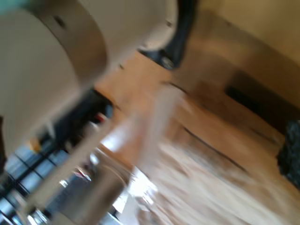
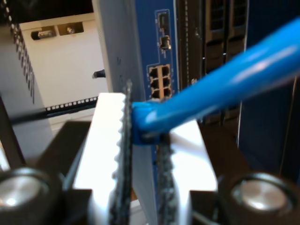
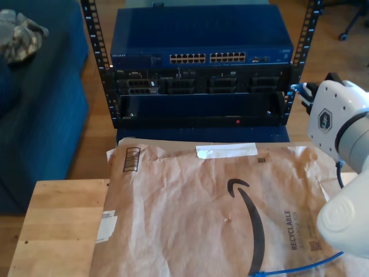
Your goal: Grab the cable and plug it in
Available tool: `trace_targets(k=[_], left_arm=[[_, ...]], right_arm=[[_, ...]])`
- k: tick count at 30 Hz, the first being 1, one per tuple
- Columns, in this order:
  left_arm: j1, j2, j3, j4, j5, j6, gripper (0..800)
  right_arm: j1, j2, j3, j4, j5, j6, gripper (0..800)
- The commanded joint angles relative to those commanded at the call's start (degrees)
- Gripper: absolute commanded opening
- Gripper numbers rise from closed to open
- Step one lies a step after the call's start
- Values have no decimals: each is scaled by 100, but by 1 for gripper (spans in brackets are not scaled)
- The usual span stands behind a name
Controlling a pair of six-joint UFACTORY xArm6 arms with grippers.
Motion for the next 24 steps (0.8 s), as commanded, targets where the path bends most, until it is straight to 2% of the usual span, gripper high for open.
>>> trace_targets(k=[2,5,8,13,15,17,24], left_arm=[[510,-193,229,79,-9,633,800],[1301,-281,651,387,-185,1477,800],[2031,-431,1055,703,-738,1969,800],[3068,-519,1925,905,-1705,2857,800],[3253,-633,2092,905,-2013,2971,800],[3270,-721,2189,905,-2084,2998,800],[3323,-756,2453,905,-2084,3138,800]], right_arm=[[0,9,44,0,-26,0,2],[9,9,123,9,-62,0,2],[9,35,132,26,-79,9,2],[26,176,149,26,-387,0,2],[26,255,158,35,-484,9,2],[53,316,167,26,-624,0,3],[149,607,132,26,-686,0,3]])
